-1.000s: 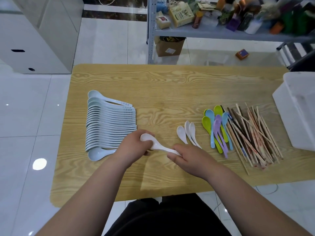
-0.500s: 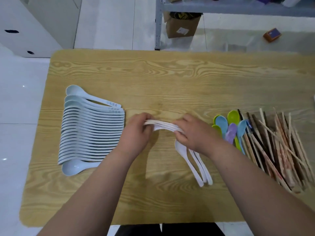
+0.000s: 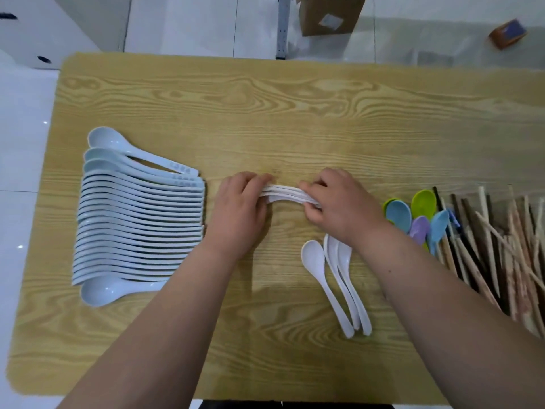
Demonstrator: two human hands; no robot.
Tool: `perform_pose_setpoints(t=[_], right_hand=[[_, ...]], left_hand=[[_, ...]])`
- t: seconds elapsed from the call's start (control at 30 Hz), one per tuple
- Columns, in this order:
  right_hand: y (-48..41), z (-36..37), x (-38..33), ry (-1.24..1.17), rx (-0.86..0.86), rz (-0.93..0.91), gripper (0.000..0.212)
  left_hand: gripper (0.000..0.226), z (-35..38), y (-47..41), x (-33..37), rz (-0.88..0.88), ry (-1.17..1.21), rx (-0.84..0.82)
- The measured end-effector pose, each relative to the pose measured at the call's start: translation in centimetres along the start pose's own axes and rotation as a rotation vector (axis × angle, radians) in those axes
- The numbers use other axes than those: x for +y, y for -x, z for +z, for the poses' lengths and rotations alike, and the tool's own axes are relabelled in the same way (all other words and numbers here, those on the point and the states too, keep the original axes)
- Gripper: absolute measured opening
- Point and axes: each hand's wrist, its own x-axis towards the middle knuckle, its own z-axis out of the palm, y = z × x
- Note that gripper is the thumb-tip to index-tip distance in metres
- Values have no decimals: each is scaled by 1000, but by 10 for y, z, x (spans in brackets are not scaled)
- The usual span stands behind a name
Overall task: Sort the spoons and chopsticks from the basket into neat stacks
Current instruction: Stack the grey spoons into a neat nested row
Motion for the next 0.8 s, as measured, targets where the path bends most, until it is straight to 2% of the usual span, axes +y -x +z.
perform_pose_setpoints(t=[0.1, 0.27, 0.5, 0.7, 0.8], right_hand=[[3, 6, 1, 5, 26, 15, 51], [5, 9, 0, 28, 25, 68, 43], [10, 2, -4, -49, 9, 108, 50], [53, -4, -11, -191, 233, 162, 48], [92, 0, -22, -194, 334, 235, 40]], left_hand=[[38, -1, 0, -1, 53, -26, 0], [44, -5, -3, 1, 85, -53, -42], [55, -14, 1, 8, 85, -157, -58], [50, -24, 23, 23, 148, -142, 94], [43, -21, 44, 44, 129, -9, 32]])
